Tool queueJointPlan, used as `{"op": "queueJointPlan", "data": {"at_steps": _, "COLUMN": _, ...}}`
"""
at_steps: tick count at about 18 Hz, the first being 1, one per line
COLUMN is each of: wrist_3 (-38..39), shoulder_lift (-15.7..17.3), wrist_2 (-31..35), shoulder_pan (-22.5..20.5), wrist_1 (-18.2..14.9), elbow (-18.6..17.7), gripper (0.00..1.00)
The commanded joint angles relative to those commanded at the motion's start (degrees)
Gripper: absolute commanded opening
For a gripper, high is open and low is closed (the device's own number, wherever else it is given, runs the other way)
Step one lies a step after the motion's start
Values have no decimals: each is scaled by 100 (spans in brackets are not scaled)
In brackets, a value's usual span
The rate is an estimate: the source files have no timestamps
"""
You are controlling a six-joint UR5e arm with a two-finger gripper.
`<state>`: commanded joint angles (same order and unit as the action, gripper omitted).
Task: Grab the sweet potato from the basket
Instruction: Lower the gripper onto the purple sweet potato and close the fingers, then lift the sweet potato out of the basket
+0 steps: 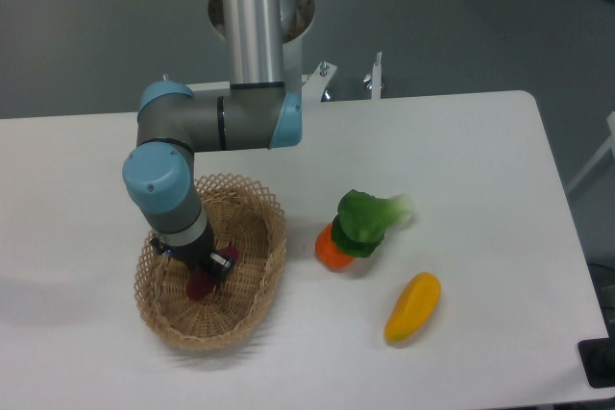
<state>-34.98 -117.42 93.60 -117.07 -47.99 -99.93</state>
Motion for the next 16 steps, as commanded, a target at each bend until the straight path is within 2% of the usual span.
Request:
{"op": "queueJointPlan", "data": {"at_steps": 6, "wrist_3": -167, "shoulder_lift": 88, "wrist_2": 0, "shoulder_pan": -9, "wrist_1": 0, "elbow": 26, "gripper": 31}}
{"op": "queueJointPlan", "data": {"at_steps": 9, "wrist_3": -482, "shoulder_lift": 342, "wrist_2": -9, "shoulder_pan": -70, "wrist_1": -9, "elbow": 70, "gripper": 31}}
{"op": "queueJointPlan", "data": {"at_steps": 12, "wrist_3": -992, "shoulder_lift": 641, "wrist_2": -70, "shoulder_pan": -324, "wrist_1": -70, "elbow": 140, "gripper": 31}}
{"op": "queueJointPlan", "data": {"at_steps": 16, "wrist_3": -1098, "shoulder_lift": 747, "wrist_2": -79, "shoulder_pan": -702, "wrist_1": -141, "elbow": 421, "gripper": 31}}
